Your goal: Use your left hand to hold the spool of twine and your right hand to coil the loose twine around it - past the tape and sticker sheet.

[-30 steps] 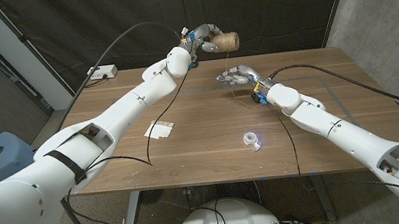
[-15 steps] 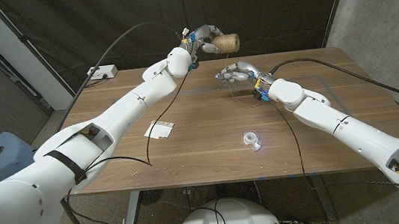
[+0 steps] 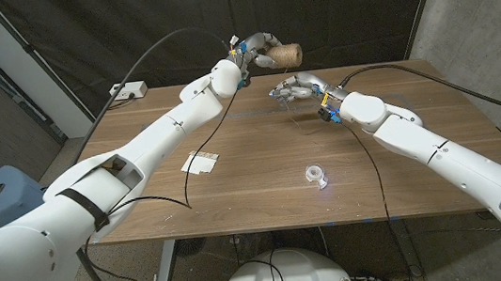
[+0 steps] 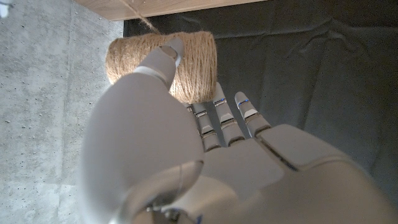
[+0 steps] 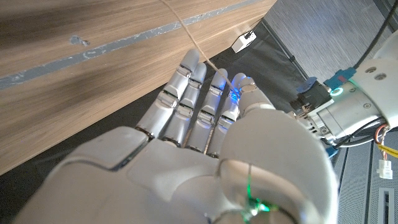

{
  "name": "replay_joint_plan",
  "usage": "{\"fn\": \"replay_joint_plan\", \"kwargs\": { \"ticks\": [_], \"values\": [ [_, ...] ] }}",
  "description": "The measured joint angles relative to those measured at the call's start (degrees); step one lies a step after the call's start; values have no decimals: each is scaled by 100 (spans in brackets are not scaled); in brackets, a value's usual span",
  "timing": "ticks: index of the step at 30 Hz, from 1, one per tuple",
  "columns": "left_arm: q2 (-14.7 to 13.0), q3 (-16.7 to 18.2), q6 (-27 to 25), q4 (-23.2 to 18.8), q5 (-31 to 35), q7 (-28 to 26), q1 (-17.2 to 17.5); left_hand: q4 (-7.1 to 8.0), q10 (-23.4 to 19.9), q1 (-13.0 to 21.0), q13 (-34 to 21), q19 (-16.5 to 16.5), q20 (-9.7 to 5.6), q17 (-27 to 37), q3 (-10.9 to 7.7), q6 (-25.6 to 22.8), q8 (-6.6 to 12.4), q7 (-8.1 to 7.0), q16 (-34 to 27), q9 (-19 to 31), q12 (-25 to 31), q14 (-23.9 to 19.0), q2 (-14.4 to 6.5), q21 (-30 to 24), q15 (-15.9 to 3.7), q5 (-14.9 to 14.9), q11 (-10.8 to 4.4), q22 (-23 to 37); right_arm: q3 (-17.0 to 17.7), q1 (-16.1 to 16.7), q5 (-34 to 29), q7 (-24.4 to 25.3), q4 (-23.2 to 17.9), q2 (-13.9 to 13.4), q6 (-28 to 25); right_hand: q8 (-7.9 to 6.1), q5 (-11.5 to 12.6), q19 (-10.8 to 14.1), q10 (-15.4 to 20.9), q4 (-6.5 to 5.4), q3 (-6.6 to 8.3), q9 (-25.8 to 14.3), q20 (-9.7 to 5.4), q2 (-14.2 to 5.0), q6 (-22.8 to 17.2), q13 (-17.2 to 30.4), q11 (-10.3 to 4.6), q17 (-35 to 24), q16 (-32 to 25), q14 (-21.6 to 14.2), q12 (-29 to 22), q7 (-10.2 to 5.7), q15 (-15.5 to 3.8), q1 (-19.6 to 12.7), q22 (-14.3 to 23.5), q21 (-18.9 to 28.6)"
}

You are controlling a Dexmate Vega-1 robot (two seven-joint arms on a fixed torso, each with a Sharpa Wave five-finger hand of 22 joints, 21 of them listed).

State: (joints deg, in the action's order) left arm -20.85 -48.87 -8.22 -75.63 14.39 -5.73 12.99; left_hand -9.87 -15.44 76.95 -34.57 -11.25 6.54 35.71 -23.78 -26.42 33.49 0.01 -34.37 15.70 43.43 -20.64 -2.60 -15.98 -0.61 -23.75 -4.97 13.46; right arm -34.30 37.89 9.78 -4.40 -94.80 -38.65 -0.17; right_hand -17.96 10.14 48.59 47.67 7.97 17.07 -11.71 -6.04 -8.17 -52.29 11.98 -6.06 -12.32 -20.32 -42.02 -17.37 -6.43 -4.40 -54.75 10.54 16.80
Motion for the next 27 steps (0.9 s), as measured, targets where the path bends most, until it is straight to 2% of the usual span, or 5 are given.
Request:
{"fn": "replay_joint_plan", "kwargs": {
  "ticks": [18,23,27],
  "values": [
    [12,-8,-43,9,0,1,-6,-1,-5,0,-1,0,0,0,0,0,0,0,-23,0,-12,-3,0,0,-4,-27,-4,0,18,21,32,-230,-537,-285,-377,0,0,-1,9,0,0,0,1,0,-42,1,9,-8,0,-9,42,42,11,0,0,45],
    [12,-8,-43,9,-1,1,-6,-1,-5,0,-9,0,0,0,-1,0,0,0,-23,0,-15,-3,0,0,-4,-27,-5,0,23,23,32,-230,-619,-336,-377,39,0,-1,27,0,0,0,1,0,-42,0,27,-8,0,-13,42,42,7,0,0,45],
    [29,-24,-43,74,0,1,-38,17,-5,0,-9,0,0,0,17,0,0,0,-23,0,2,-4,0,0,-4,-26,-5,0,31,26,174,-455,-673,-381,-457,39,0,-1,30,0,0,0,1,0,-41,1,30,-8,20,-39,54,41,-18,0,0,45]
  ]
}}
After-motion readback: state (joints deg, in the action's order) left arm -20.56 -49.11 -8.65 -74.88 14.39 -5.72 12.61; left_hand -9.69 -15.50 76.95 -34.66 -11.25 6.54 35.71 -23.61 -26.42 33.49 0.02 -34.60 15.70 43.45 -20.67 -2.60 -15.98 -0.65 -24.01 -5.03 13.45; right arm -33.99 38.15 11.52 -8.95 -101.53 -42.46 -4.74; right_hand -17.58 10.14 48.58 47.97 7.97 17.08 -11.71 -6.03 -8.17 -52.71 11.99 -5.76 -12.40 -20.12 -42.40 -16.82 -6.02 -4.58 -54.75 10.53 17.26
